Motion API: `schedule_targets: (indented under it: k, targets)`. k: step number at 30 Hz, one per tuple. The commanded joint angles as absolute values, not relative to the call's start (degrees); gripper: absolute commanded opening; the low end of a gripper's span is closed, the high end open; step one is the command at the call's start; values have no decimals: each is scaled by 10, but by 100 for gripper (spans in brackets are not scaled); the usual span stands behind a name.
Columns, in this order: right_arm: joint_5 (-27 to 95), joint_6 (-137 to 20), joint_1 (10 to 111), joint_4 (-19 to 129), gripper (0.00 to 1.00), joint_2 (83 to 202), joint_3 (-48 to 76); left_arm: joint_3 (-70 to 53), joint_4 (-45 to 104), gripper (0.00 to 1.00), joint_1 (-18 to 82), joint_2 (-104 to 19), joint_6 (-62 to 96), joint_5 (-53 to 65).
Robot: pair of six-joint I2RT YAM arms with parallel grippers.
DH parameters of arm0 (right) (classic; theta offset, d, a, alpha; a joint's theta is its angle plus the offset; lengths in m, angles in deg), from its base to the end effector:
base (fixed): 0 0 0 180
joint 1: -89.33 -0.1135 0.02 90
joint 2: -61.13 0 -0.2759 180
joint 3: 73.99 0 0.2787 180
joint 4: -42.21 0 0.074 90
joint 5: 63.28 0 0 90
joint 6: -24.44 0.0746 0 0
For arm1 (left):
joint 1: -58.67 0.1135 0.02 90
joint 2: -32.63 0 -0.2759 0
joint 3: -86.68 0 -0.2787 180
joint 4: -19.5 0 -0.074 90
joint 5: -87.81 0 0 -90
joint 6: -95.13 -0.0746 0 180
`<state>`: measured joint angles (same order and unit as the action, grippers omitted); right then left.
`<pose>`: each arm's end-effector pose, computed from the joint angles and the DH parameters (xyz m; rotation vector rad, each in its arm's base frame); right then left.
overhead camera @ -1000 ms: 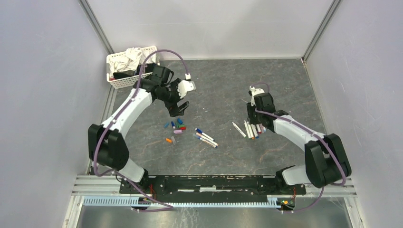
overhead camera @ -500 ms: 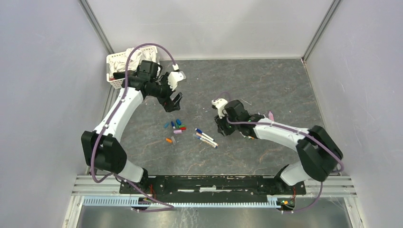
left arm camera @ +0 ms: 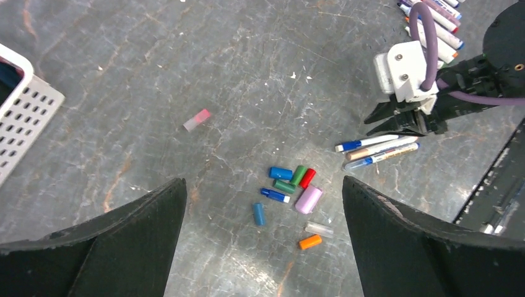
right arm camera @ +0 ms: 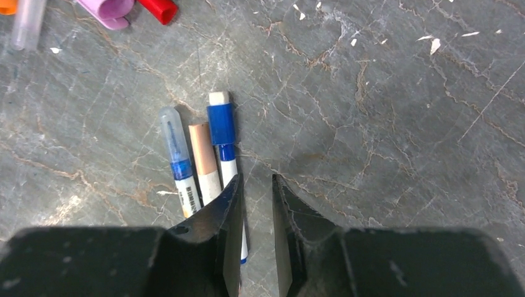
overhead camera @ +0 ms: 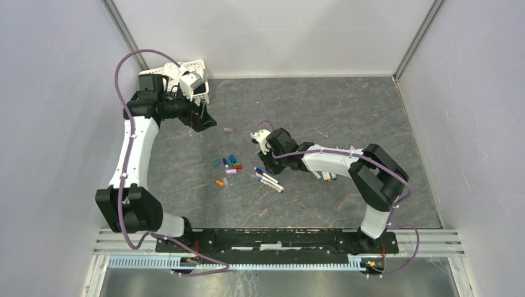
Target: Open the pen caps
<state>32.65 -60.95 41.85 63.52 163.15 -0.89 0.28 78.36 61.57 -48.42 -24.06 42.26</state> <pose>0.2756 0.3120 0.1347 -0.9622 2.3221 0.5161 0.3392 -0.0351 0.3546 0.8302 2.0096 -0.6048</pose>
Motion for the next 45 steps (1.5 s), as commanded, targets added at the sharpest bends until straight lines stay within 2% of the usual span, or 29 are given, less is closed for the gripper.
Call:
schedule_targets:
  k: [1,6,12,17,26,32,39,42,45]
  targets:
    - [320,-618,418,630,27,1654,18,48,846,100,625,-520,-253,463]
    - [323,-619,418,628,27,1669,16,-20,716,100,626,-424,-191,358]
    - [304,-623,417,627,28,1674,5,-74,661,100,627,-363,-123,223]
    - [249,-618,417,619,34,1643,-5,-55,761,100,627,-406,-209,303]
    - [266,-598,396,601,38,1607,-10,-89,713,100,628,-383,-190,247]
    - [266,-598,386,608,37,1626,-15,-90,729,100,627,-398,-195,258]
    - [252,-605,386,614,26,1641,-20,-84,748,100,627,-400,-207,280]
    - [247,-606,386,623,26,1648,-21,-85,753,100,627,-400,-207,292]
    - [248,-605,386,617,30,1644,-35,-85,754,100,627,-404,-205,302]
